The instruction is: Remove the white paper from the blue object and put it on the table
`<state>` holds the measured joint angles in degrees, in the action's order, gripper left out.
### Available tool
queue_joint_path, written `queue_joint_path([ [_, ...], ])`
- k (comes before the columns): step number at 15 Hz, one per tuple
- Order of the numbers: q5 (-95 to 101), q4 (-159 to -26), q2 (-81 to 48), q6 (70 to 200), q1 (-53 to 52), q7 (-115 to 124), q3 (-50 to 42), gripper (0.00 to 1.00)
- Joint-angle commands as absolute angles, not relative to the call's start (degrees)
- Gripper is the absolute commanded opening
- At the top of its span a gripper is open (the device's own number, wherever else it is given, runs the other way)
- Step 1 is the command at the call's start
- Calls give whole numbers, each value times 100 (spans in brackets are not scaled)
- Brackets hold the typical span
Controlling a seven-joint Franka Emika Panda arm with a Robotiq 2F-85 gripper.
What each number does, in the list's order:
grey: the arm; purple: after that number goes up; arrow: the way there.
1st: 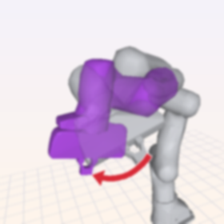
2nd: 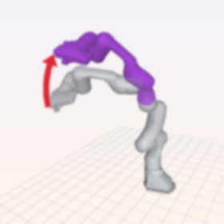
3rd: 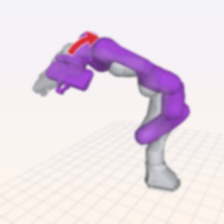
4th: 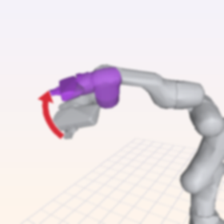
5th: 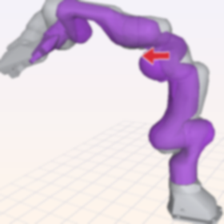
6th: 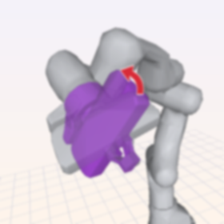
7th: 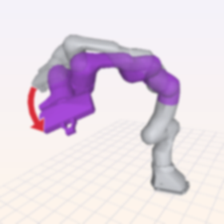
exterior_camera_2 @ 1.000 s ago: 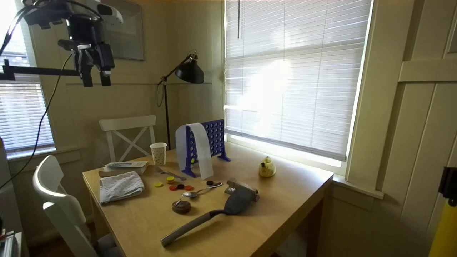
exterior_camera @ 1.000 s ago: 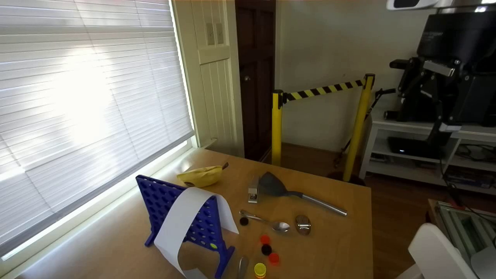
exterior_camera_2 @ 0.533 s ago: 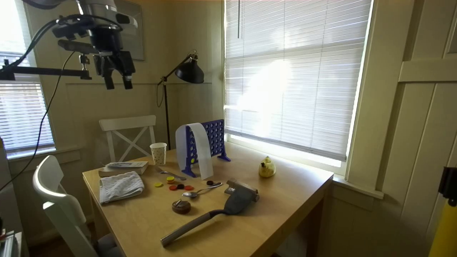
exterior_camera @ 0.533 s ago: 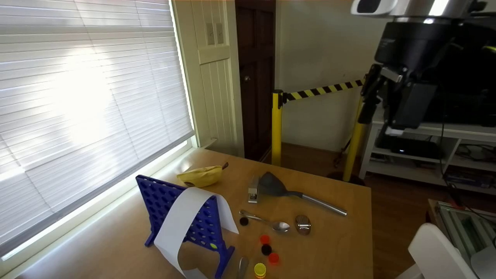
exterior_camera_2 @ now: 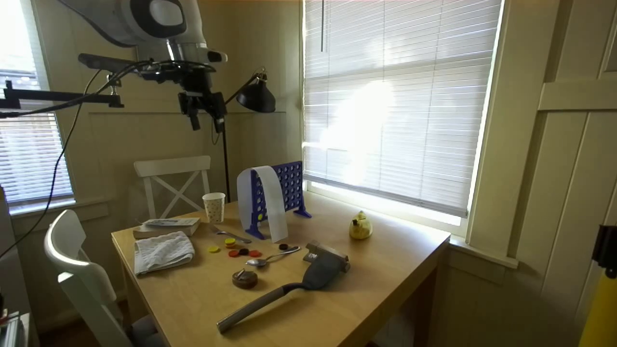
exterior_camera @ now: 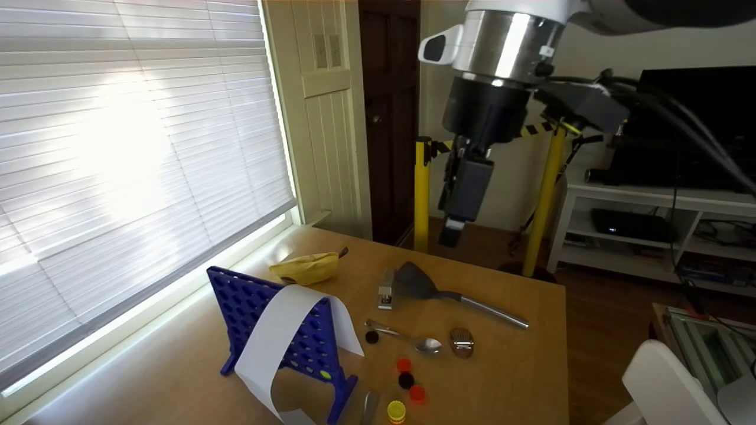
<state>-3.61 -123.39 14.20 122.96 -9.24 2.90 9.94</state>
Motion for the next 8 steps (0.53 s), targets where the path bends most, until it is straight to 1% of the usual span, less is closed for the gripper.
queue_joint_path([
  [1,-369,-11578,504,12665,-890,634,1031,100],
  [4,-163,-11227,-70,12942,-896,868,1023,100],
  [8,-135,-10827,-616,12998,-933,1071,946,100],
])
